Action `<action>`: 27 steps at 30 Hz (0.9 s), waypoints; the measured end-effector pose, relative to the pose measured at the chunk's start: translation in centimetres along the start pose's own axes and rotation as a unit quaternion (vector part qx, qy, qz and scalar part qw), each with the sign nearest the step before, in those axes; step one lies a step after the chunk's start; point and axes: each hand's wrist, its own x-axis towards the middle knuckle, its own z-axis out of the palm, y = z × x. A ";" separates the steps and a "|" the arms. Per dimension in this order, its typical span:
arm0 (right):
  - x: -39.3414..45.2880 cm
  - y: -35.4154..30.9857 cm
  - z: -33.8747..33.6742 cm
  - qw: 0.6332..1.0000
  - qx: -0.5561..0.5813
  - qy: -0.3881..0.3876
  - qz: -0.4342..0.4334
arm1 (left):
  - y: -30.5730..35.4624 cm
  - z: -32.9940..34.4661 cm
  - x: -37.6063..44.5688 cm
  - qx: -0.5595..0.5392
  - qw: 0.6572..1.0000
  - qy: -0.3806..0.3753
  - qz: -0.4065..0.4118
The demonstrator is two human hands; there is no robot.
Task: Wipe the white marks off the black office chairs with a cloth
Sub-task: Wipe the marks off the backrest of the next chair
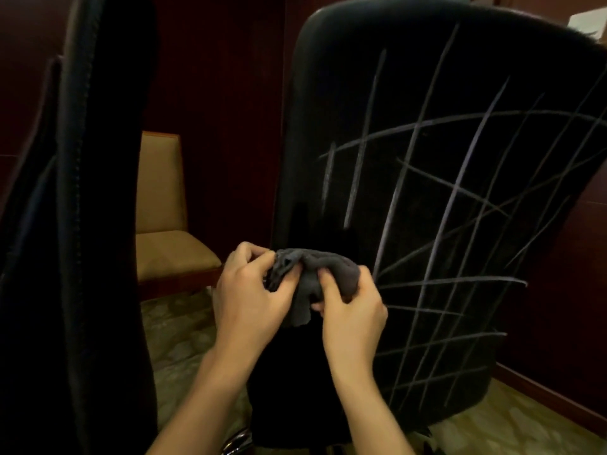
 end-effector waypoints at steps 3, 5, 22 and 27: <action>2.2 -2.4 0.1 0.998 -0.005 0.038 -0.057 | 1.5 -0.6 2.2 0.003 1.000 0.000 0.007; 4.2 -5.1 0.0 0.995 0.001 0.044 -0.090 | 2.7 -1.0 4.1 -0.039 0.999 0.034 0.014; 7.6 -9.3 -0.4 0.990 0.053 0.043 -0.123 | 6.3 -2.9 9.0 0.012 0.992 0.103 0.074; 10.2 -12.9 -0.6 0.984 0.082 0.032 -0.157 | 9.2 -4.0 12.5 -0.031 0.989 0.124 0.070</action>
